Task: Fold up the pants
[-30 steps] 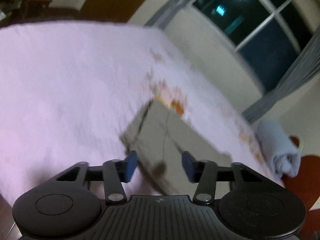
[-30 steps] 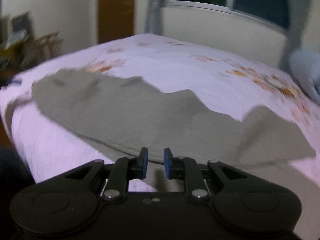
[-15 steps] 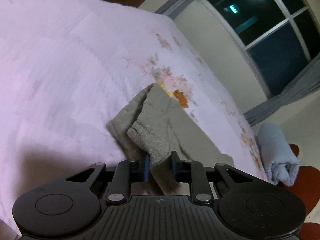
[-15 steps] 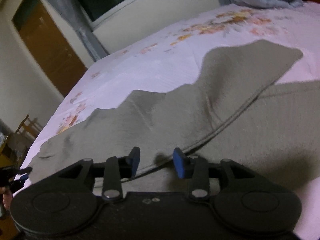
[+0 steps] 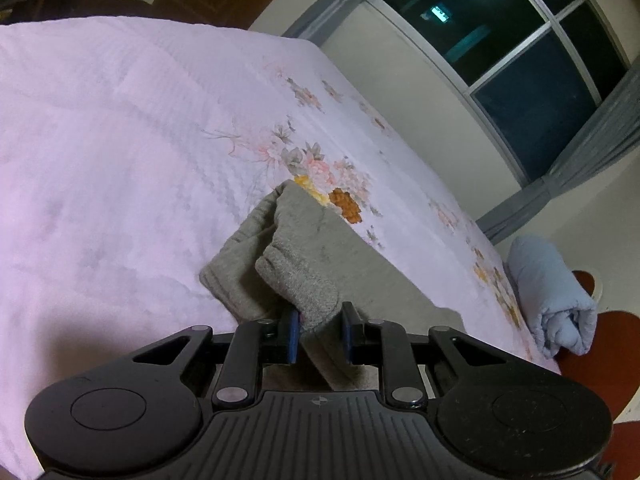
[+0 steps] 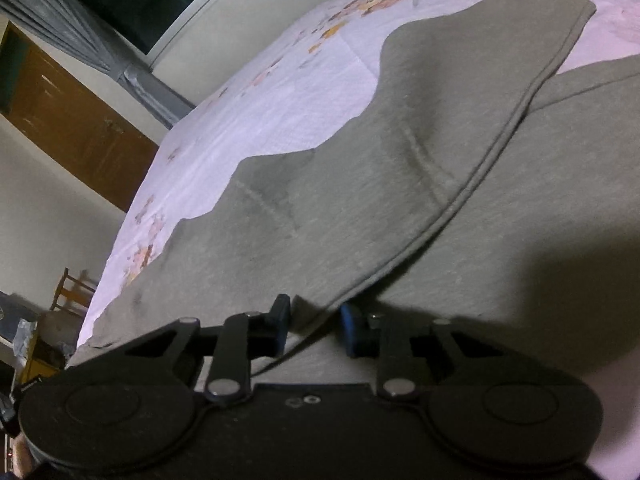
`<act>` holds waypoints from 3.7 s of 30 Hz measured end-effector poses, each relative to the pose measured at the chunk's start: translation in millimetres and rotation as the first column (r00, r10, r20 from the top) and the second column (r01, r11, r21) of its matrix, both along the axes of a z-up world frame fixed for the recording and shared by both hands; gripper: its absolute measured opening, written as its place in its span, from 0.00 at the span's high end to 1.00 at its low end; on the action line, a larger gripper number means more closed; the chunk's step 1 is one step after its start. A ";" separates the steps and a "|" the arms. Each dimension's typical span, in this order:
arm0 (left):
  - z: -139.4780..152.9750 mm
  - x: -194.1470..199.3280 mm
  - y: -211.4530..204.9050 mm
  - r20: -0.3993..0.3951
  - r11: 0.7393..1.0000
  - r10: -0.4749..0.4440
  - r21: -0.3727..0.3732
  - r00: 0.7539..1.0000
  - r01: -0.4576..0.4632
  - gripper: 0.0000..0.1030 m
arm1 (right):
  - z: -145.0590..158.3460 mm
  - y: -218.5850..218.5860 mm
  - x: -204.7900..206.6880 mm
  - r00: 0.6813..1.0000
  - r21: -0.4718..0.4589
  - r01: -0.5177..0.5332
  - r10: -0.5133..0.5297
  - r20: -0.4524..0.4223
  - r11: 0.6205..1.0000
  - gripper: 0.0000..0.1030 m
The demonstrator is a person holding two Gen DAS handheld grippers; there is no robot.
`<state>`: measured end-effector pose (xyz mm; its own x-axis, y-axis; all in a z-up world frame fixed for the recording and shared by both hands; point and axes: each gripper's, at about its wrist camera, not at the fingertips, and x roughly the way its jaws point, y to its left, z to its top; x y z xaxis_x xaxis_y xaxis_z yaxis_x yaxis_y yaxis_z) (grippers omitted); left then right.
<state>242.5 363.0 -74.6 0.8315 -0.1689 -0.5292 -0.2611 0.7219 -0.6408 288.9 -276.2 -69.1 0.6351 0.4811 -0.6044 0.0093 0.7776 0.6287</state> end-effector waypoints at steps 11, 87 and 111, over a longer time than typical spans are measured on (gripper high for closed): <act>95.8 34.5 11.9 0.292 0.996 -0.094 0.022 0.952 0.091 0.81 | 109.3 8.5 -18.5 0.928 -0.042 0.020 -0.003 0.372 0.999 1.00; -4.9 62.1 -229.6 -0.236 0.824 -0.089 0.528 0.968 0.204 0.00 | 20.7 -246.5 71.6 0.920 0.082 0.366 -0.373 0.121 0.927 0.99; 2.5 58.9 -189.3 -0.238 0.803 -0.377 0.398 0.895 0.443 0.01 | 10.9 -281.8 -101.6 0.835 0.060 0.545 -0.548 0.046 0.836 0.99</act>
